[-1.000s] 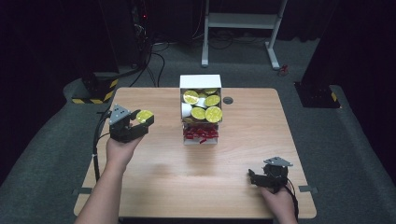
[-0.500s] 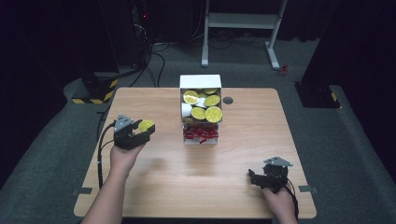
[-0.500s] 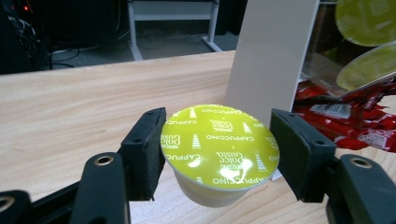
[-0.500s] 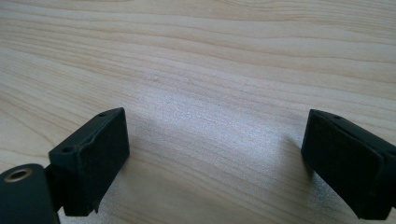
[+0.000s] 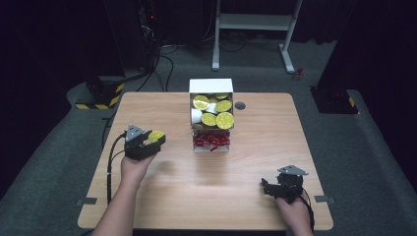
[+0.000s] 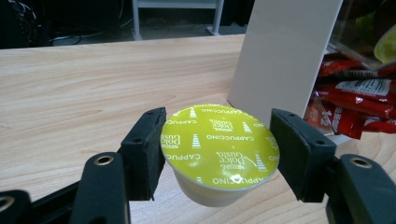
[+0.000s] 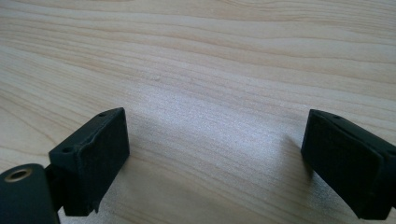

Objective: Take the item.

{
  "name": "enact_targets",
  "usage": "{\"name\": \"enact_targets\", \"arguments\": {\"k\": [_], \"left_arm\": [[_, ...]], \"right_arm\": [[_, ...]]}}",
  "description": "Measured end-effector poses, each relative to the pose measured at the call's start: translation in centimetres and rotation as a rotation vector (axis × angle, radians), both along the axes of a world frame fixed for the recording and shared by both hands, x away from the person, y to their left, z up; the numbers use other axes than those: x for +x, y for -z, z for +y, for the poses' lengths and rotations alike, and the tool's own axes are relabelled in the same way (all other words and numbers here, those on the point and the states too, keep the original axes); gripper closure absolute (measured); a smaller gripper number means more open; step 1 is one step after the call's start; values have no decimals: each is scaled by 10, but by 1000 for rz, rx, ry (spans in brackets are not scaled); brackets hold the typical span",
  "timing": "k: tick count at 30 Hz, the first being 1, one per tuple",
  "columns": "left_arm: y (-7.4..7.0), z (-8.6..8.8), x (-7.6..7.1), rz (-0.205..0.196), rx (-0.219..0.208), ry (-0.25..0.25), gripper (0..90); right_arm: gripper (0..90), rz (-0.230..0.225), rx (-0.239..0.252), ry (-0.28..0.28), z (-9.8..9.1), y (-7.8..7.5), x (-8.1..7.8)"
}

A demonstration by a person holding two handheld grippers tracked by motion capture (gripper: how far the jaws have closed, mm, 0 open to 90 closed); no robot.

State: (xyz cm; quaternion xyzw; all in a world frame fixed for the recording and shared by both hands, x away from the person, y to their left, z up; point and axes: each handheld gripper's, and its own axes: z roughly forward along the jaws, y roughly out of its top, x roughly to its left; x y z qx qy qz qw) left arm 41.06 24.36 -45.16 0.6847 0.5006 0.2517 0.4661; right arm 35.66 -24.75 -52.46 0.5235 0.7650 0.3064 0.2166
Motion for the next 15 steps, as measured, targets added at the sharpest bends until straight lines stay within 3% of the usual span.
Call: {"name": "enact_targets", "arguments": {"k": [4, 9, 15], "left_arm": [[3, -5, 1, 2, 14, 6, 385], [5, -8, 5, 5, -1, -1, 385], [13, -16, 16, 17, 23, 3, 385]], "right_arm": [[75, 0, 0, -1, 0, 0, 0], [75, 1, 1, 0, 0, 0, 0], [75, -1, 0, -1, 0, 0, 0]]}}
